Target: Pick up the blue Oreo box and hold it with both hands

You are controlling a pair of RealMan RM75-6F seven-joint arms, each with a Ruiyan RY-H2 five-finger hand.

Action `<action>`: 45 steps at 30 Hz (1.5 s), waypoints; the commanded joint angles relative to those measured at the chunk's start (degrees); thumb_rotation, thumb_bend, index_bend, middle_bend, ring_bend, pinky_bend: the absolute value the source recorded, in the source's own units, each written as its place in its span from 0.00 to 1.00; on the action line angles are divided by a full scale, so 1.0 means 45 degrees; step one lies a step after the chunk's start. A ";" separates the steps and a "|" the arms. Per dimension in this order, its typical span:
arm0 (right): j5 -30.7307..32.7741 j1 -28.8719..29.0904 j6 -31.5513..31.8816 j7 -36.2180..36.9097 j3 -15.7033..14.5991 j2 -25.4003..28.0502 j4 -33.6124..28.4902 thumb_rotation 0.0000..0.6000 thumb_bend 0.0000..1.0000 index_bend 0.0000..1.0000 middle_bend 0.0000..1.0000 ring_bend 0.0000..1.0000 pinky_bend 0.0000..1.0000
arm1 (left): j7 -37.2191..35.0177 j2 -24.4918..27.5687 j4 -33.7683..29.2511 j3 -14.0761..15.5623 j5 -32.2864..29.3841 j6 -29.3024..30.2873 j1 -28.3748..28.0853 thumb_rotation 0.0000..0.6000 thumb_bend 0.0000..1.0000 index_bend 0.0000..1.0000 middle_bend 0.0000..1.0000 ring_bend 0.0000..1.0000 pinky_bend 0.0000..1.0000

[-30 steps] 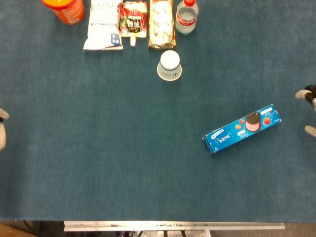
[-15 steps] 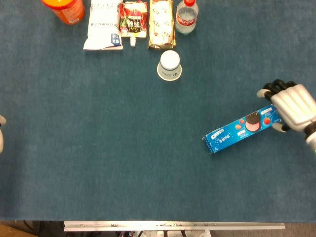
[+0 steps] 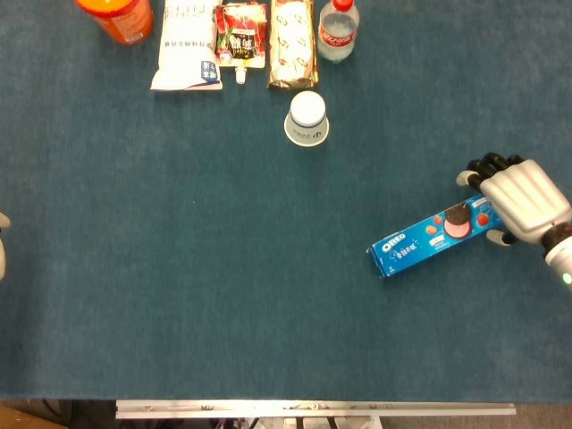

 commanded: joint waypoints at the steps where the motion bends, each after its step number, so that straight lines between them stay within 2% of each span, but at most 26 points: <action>1: 0.0086 0.0023 -0.0015 -0.0009 -0.0073 0.0011 0.0003 1.00 0.00 0.29 0.25 0.19 0.34 | 0.0018 -0.0028 0.0000 0.0002 0.0006 -0.0012 -0.0003 1.00 0.56 0.42 0.46 0.34 0.36; 14: 0.0649 0.0385 -0.0392 -0.0088 -0.0280 -0.0564 0.0443 1.00 0.00 0.29 0.28 0.19 0.34 | -0.0091 -0.0185 0.0144 0.0030 -0.0022 -0.0052 0.0052 1.00 0.56 0.42 0.46 0.34 0.36; 21: 0.0583 0.0482 -0.0309 0.0032 -0.0373 -0.0799 0.0591 1.00 0.00 0.30 0.38 0.20 0.34 | -0.0171 -0.0212 0.0186 0.0027 -0.0024 -0.0054 0.0080 1.00 0.56 0.42 0.46 0.34 0.36; 25: 0.0594 0.0470 -0.0156 0.0042 -0.0406 -0.0809 0.0616 1.00 0.00 0.37 0.42 0.21 0.34 | -0.0174 -0.0226 0.0187 0.0024 -0.0020 -0.0054 0.0088 1.00 0.56 0.42 0.46 0.34 0.36; 45: 0.1040 0.0467 0.0085 -0.0108 -0.0593 -0.0721 0.0681 1.00 0.00 0.40 0.45 0.23 0.34 | -0.0135 -0.0380 0.0195 0.0066 -0.0049 -0.0137 0.0118 1.00 0.56 0.42 0.46 0.34 0.36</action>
